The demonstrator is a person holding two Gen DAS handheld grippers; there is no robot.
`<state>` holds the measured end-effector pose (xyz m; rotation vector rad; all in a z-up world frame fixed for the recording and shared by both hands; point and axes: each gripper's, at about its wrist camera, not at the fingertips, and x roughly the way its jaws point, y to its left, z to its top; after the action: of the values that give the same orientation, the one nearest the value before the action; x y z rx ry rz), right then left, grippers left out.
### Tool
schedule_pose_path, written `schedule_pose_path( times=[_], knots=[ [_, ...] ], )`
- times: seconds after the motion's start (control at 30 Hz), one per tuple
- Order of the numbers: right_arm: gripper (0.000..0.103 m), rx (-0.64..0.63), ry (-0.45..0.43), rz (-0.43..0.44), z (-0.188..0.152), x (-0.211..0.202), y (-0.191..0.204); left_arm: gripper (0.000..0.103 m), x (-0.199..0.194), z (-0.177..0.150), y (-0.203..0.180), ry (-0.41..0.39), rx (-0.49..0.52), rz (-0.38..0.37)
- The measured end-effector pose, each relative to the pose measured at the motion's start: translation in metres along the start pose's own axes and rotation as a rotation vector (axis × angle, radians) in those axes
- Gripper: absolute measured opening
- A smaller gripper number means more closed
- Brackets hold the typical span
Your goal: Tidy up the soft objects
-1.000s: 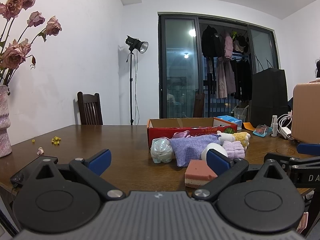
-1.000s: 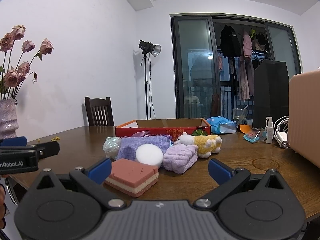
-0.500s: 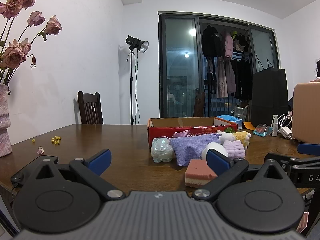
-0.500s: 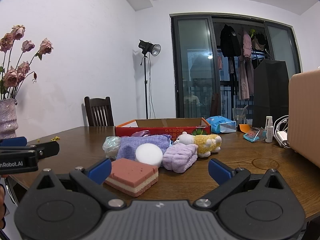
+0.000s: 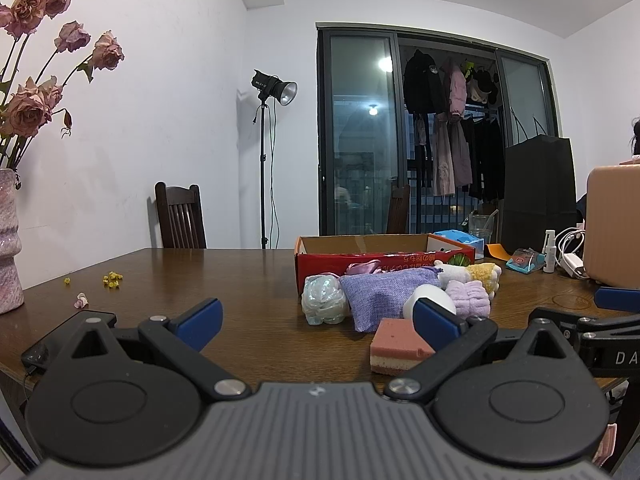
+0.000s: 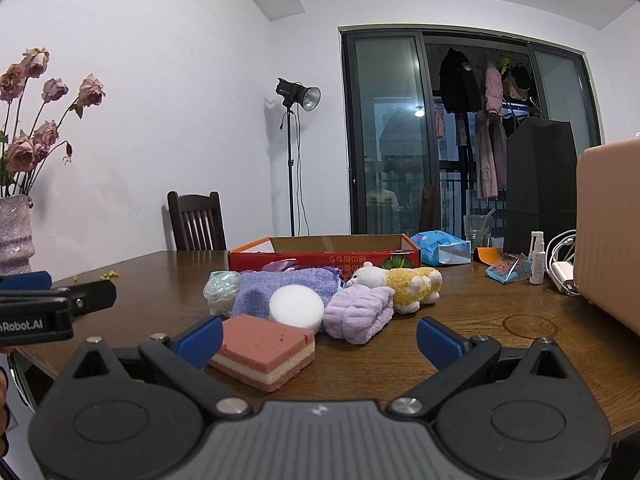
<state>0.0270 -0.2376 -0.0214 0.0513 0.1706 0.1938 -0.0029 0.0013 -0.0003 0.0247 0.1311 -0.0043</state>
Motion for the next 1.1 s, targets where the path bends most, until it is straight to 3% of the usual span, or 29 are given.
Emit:
schedule_pose_path(
  times=[0.93,1.1],
  knots=[
    [0.103,-0.008,-0.011,-0.003,0.003,-0.001,0.000,0.103,0.003,-0.001,-0.002,0.000,-0.003,-0.007],
    [0.103,0.007,-0.100,-0.016,0.000,-0.003,-0.004,0.103,0.010,-0.002,-0.002,-0.034,-0.002,-0.015]
  ],
)
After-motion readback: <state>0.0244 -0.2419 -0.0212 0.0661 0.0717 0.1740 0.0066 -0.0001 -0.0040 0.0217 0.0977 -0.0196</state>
